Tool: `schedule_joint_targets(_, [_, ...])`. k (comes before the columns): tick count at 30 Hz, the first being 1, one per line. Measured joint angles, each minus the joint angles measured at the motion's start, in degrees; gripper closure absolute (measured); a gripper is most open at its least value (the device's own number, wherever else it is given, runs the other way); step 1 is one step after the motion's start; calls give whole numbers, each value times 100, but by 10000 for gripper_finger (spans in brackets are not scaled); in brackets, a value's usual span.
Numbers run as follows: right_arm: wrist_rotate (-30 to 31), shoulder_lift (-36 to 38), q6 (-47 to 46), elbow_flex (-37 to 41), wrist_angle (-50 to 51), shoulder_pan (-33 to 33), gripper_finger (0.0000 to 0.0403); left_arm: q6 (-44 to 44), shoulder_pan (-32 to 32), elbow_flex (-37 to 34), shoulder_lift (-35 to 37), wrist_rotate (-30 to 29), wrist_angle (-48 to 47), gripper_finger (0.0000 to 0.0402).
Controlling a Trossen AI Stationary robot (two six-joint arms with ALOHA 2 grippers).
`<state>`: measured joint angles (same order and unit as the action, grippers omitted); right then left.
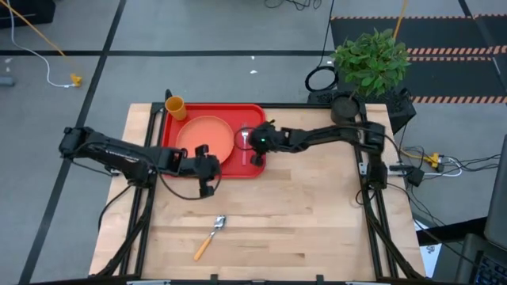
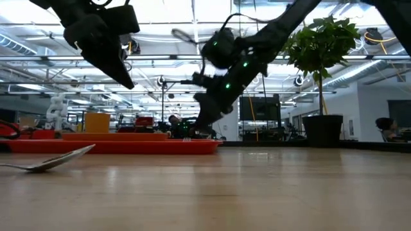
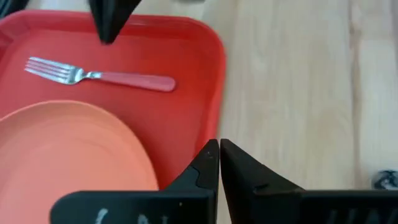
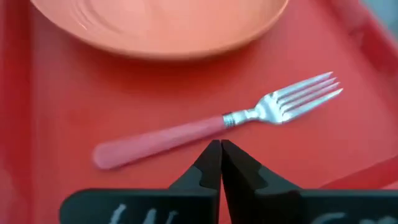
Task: Pick and place plate/cup/fork/spoon on tray
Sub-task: Adjust the pink fork on the red serving tray
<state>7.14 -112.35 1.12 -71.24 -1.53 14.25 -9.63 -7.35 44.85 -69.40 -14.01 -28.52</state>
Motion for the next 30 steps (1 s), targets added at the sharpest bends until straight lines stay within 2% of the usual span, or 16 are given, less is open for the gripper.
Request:
schedule_joint_targets(9, [-95,-810,-19,-580,81,69,400,-211,-329,-1,-14,1,59,398])
schedule_joint_targets(13, [-106,-976,-17,-684,-12,69,399,-212,-400,-1,-16,22,141,387])
schedule_joint_targets(18, [-88,-1030,1,-691,-140,69,399,-212,-403,-1,-14,23,222,387])
schedule_joint_targets(23, [185,-992,120,-690,-41,67,399,-147,-403,-1,-14,22,357,398])
schedule_joint_targets(30, [379,-984,263,-687,-93,103,399,-120,-403,-1,-14,23,552,380])
